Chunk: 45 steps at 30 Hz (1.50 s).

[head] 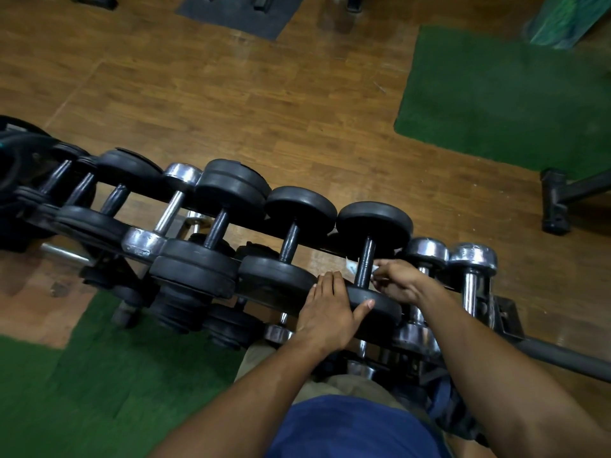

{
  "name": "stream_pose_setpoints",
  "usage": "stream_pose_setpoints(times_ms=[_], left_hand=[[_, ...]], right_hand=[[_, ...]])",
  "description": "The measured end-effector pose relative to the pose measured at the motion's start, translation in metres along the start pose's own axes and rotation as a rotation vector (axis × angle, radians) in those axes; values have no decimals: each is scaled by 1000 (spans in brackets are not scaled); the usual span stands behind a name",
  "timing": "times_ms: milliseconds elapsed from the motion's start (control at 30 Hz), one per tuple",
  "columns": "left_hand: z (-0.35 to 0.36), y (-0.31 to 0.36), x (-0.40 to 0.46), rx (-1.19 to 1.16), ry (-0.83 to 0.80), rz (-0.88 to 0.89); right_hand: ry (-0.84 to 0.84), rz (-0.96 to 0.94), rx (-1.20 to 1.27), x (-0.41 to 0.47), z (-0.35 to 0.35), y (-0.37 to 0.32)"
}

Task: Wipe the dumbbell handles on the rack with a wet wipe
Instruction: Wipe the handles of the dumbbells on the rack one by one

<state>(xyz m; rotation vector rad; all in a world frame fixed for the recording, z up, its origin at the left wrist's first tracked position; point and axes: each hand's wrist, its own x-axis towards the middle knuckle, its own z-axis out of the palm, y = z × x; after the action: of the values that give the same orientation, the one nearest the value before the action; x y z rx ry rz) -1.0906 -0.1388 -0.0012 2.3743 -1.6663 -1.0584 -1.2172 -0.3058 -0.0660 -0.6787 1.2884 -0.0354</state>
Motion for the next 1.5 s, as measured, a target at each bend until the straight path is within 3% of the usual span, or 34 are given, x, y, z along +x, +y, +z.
stream_pose_setpoints(times_ms=[167, 400, 467, 533, 633, 700, 767, 867, 967, 1100, 1267, 1500], left_hand=[[0, 0, 0, -2, -3, -1], [0, -1, 0, 4, -2, 3], [0, -1, 0, 5, -3, 1], [0, -1, 0, 3, 1, 4], [1, 0, 0, -1, 0, 7], [1, 0, 0, 1, 0, 9], [0, 0, 0, -2, -1, 6], [-2, 1, -2, -9, -2, 4], [-4, 2, -4, -11, -8, 0], [-2, 1, -4, -21, 5, -3], [0, 1, -4, -28, 33, -5], [0, 1, -5, -46, 30, -4]], right_hand=[[202, -69, 354, 7, 5, -15], [132, 8, 10, -5, 8, -4], [149, -49, -204, -13, 8, -10], [259, -193, -571, -21, 6, -20], [507, -520, -1101, -38, 8, -39], [567, -780, -1332, -47, 19, -52], [559, -910, -1615, -49, 35, -62], [402, -825, -1991, -43, 52, -65], [299, -768, -2216, -34, 58, -64], [273, -679, -2304, -27, 68, -65], [60, -414, -2287, -23, 83, -68], [300, -564, -2370, -18, 80, -69]])
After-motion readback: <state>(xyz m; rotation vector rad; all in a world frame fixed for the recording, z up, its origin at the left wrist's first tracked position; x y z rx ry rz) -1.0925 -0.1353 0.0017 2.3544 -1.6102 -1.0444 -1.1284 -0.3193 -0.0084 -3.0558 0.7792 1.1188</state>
